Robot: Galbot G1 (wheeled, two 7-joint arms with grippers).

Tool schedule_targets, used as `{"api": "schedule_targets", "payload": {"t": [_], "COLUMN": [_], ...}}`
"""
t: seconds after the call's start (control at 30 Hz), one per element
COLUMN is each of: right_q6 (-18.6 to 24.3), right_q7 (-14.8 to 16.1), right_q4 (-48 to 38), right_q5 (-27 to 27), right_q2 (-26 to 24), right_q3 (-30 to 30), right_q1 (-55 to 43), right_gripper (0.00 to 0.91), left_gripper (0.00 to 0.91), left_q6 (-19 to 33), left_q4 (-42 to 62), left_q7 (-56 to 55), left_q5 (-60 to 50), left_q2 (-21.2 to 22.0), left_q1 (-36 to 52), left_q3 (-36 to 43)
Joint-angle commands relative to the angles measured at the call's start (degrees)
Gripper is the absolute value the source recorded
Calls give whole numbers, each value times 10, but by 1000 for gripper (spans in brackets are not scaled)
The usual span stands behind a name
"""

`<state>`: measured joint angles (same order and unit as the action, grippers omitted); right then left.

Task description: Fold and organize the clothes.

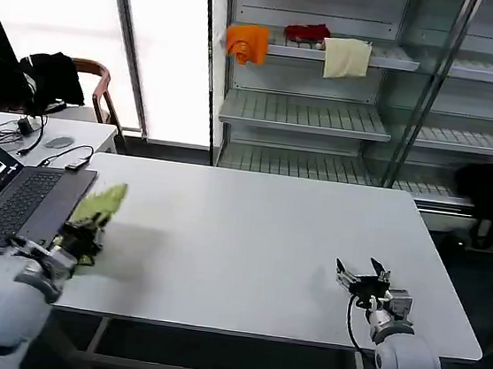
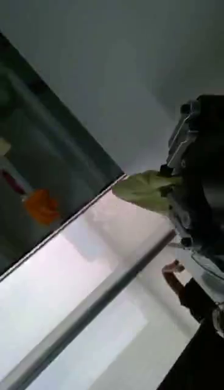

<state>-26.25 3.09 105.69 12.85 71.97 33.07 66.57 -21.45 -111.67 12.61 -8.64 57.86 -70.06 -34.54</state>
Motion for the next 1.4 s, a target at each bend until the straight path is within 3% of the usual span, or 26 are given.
{"api": "schedule_targets", "payload": {"t": [0.03, 0.53, 0.6, 0.63, 0.67, 0.87, 1.0, 1.17, 1.4], "right_q6": [5, -53, -57, -59, -60, -64, -68, -69, -72], "right_q7": [0, -3, -6, -6, -6, -8, -13, -23, -72], "right_q4": [1, 63, 68, 72, 76, 83, 74, 57, 17], "right_q5": [1, 8, 8, 8, 8, 41, 70, 108, 215], "right_q2": [0, 32, 35, 35, 36, 37, 50, 75, 110], "right_q3": [7, -25, -28, -29, -31, -34, -46, -81, -165], "right_q1": [7, -13, -15, -16, -16, -23, -36, -50, -80], "right_gripper": [907, 907, 907, 907, 907, 907, 907, 907, 907], "left_gripper": [20, 40, 181, 322, 907, 907, 907, 907, 907], "left_q6": [-12, -21, -19, -17, -15, 16, -17, -21, -10], "left_q4": [-20, 67, 92, 108, 121, 149, 78, -22, -68], "left_q7": [-60, -138, -143, -148, -154, -194, -221, -217, -202], "left_q5": [-51, 2, 2, 1, 3, 56, 169, 236, 251], "left_q2": [158, 220, 233, 240, 249, 268, 264, 218, 142], "left_q1": [23, 76, 92, 99, 106, 140, 140, 119, 84], "left_q3": [199, 297, 313, 319, 326, 351, 346, 308, 149]}}
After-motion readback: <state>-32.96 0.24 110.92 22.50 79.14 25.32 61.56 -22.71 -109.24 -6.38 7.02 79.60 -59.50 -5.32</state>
